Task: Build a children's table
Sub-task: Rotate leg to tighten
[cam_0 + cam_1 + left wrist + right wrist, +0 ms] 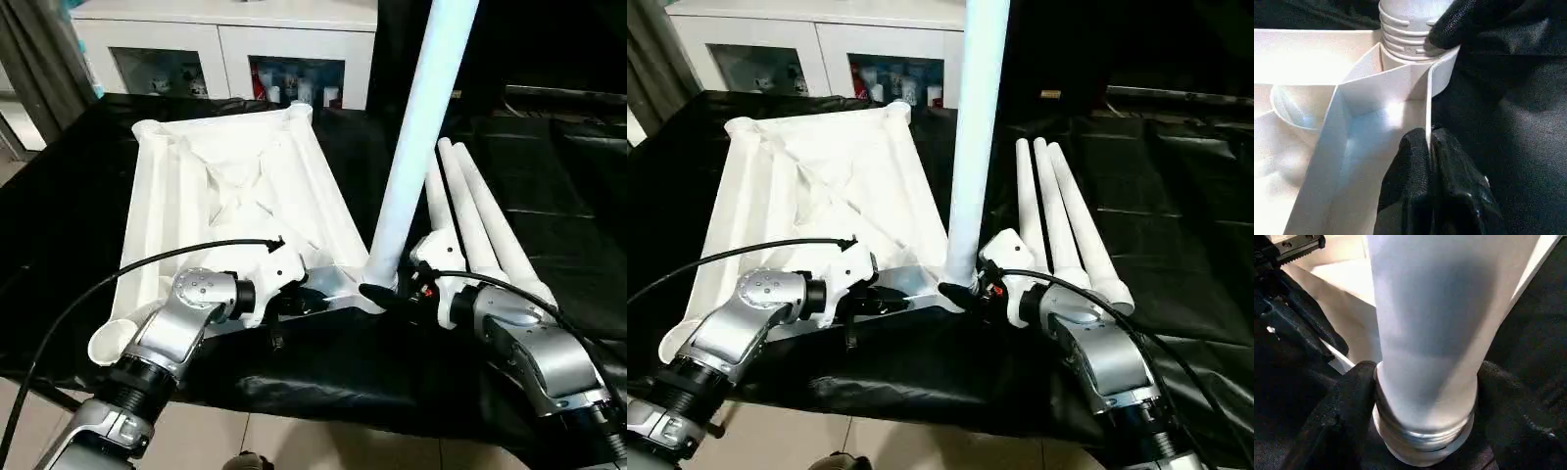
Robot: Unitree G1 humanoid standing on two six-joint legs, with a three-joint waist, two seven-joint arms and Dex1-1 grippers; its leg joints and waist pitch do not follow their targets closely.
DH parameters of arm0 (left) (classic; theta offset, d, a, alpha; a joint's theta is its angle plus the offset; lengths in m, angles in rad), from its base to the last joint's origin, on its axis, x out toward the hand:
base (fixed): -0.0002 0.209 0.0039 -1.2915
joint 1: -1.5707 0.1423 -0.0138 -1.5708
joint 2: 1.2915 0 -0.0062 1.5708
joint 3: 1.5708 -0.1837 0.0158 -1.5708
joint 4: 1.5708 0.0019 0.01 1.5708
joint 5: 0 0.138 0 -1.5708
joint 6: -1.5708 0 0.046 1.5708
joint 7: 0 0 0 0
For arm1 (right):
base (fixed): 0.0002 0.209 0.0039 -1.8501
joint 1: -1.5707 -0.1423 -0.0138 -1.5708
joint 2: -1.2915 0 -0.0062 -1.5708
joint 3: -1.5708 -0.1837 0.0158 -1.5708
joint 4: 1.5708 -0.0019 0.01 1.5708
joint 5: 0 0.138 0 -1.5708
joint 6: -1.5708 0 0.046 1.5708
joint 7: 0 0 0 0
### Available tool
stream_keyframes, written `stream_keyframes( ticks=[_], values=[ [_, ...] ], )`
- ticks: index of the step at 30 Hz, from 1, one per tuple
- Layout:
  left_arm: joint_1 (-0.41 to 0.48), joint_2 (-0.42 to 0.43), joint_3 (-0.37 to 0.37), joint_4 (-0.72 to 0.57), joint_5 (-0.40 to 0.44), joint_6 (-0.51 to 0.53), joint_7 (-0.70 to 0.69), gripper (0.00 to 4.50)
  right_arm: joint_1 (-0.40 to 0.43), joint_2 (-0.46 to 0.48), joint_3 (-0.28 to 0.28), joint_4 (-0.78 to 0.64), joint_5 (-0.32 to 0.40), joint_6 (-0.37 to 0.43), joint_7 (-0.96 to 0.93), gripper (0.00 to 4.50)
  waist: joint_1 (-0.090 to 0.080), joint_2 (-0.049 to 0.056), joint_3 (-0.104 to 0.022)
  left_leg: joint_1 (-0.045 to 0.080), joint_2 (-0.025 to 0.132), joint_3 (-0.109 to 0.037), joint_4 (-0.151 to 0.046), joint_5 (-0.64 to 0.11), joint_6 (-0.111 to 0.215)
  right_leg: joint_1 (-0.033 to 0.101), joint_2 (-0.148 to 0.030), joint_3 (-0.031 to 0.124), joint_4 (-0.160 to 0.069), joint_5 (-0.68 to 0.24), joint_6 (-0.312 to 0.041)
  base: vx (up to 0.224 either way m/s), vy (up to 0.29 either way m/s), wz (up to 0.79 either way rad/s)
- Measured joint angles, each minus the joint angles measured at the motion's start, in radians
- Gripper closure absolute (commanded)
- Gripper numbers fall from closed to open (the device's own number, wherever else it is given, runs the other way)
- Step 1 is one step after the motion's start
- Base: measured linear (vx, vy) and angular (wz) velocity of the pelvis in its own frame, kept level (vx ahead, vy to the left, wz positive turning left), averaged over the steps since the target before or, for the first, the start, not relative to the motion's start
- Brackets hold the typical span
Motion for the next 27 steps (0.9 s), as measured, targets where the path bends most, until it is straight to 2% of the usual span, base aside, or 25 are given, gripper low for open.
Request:
stream_keyframes(
  ticks=[8, 13, 16, 20, 22, 25, 27],
  values=[
    [0.0, 0.0, 0.0, 0.0, 0.001, 0.0, 0.003, 4.5, 0.007, 0.018, -0.009, 0.014, 0.004, -0.02, -0.013, 1.75, -0.004, 0.0, 0.0, 0.0, 0.0, 0.0, 0.003, 0.0, 0.001, 0.0, 0.0, 0.0, 0.002, 0.0, 0.0, 0.0, 0.0, 0.0],
    [-0.021, -0.035, 0.003, 0.031, 0.021, 0.015, 0.069, 4.5, 0.006, 0.103, -0.049, 0.065, -0.003, -0.039, -0.122, 1.75, -0.013, -0.002, -0.001, 0.0, 0.001, 0.0, 0.009, 0.0, 0.001, 0.0, 0.0, 0.001, 0.007, 0.0, -0.001, 0.0, 0.0, 0.0],
    [-0.069, -0.1, 0.011, 0.101, 0.044, 0.042, 0.167, 4.5, -0.044, 0.195, -0.087, 0.146, -0.024, -0.04, -0.287, 1.75, -0.023, -0.003, -0.001, 0.002, 0.001, 0.0, 0.013, 0.0, 0.0, 0.0, 0.0, 0.003, 0.011, 0.003, -0.003, 0.0, 0.0, 0.0],
    [-0.161, -0.23, 0.025, 0.238, 0.068, 0.091, 0.343, 4.5, -0.139, 0.315, -0.147, 0.299, -0.057, -0.08, -0.551, 1.75, -0.026, -0.004, -0.001, 0.003, 0.0, 0.0, 0.012, 0.0, 0.0, 0.0, 0.0, 0.003, 0.009, 0.005, 0.001, 0.0, 0.0, 0.0],
    [-0.177, -0.256, 0.026, 0.262, 0.069, 0.103, 0.388, 4.5, -0.161, 0.331, -0.161, 0.331, -0.069, -0.091, -0.615, 1.75, -0.025, -0.004, -0.001, 0.003, 0.0, -0.001, 0.011, 0.0, 0.0, 0.001, 0.0, 0.003, 0.008, 0.005, 0.001, 0.0, 0.0, 0.0],
    [-0.236, -0.326, 0.041, 0.357, 0.081, 0.107, 0.486, 4.5, -0.248, 0.395, -0.205, 0.459, -0.081, -0.131, -0.735, 1.75, -0.023, -0.004, -0.001, 0.004, -0.001, -0.001, 0.011, 0.0, 0.0, 0.002, 0.0, 0.003, 0.007, 0.009, 0.001, 0.0, 0.0, 0.0],
    [-0.243, -0.349, 0.043, 0.37, 0.086, 0.107, 0.518, 4.5, -0.272, 0.401, -0.215, 0.498, -0.081, -0.152, -0.766, 1.75, -0.022, -0.004, -0.001, 0.004, 0.0, -0.001, 0.01, 0.0, 0.0, 0.003, 0.0, 0.002, 0.003, 0.012, -0.002, 0.0, 0.0, 0.0]
  ],
)
